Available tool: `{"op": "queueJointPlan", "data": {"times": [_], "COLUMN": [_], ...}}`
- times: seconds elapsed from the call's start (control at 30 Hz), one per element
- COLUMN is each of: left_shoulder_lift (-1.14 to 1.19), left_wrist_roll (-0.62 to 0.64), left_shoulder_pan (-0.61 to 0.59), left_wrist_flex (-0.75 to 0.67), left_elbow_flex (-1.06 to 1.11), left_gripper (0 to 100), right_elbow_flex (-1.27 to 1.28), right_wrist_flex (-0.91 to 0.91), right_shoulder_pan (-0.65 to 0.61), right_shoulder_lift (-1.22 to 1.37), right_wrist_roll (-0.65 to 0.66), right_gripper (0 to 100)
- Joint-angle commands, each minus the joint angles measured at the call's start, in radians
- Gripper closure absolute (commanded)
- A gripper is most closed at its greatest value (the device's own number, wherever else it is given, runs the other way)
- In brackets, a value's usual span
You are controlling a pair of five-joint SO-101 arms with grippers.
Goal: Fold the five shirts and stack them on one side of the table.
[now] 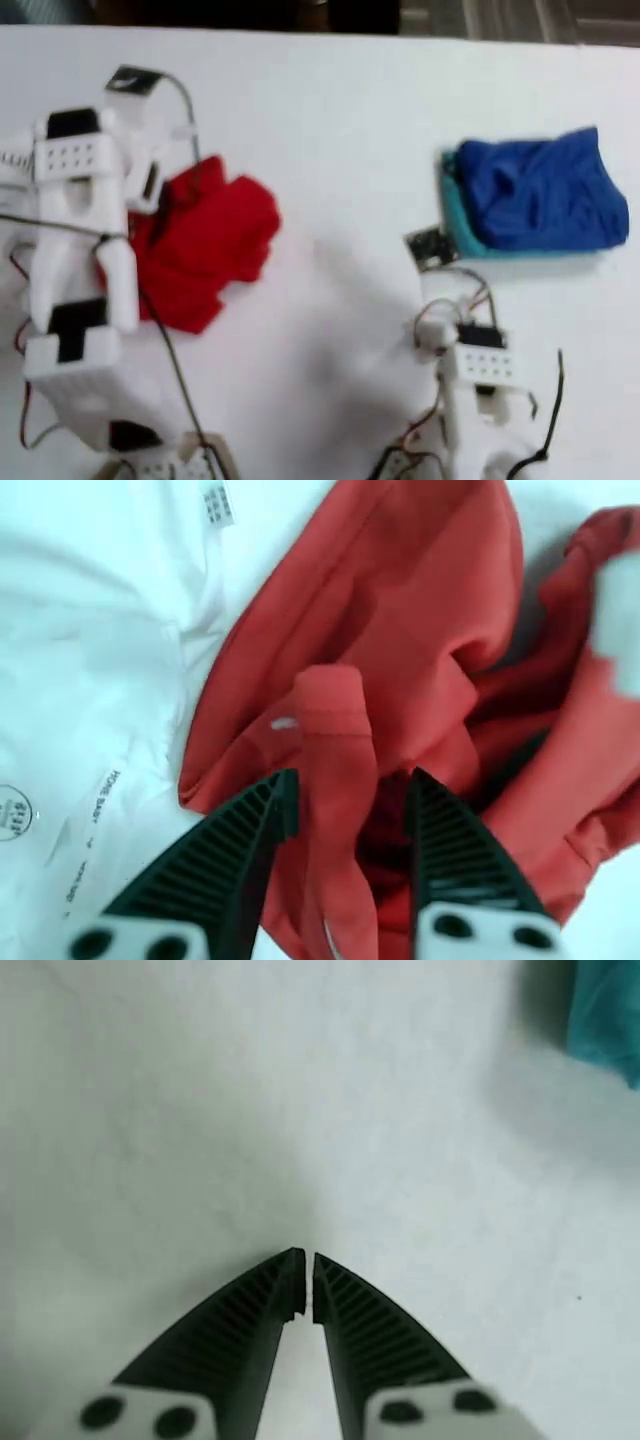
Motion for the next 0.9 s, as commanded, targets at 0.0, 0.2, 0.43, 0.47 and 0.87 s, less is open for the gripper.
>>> {"op": "queueJointPlan", "data": {"times": [0.0, 0.2, 0.43, 0.47, 0.87], "left_shoulder_lift": [-0.006, -0.005, -0.003, -0.005, -0.008], "left_wrist_roll": [0.005, 0.002, -0.068, -0.068, -0.063], "left_shoulder_pan": [-0.012, -0.054, -0.049, -0.049, -0.051], "left_wrist_flex": [-0.028, -0.057, -0.083, -0.097, -0.144], "left_elbow_flex": [-0.042, -0.031, 0.039, 0.059, 0.128], "left_gripper": [80, 82, 94, 93, 84], "right_elbow_flex": [-0.003, -0.003, -0.003, -0.003, -0.002], "right_wrist_flex": [-0.015, -0.015, -0.015, -0.015, -0.016], "right_shoulder_pan": [0.005, 0.005, 0.005, 0.005, 0.005], "right_shoulder_lift": [-0.012, -0.012, -0.012, -0.012, -0.012], "right_wrist_roll": [-0.009, -0.009, -0.009, -0.009, -0.009], "right_gripper": [97.8, 97.8, 97.8, 97.8, 97.8]}}
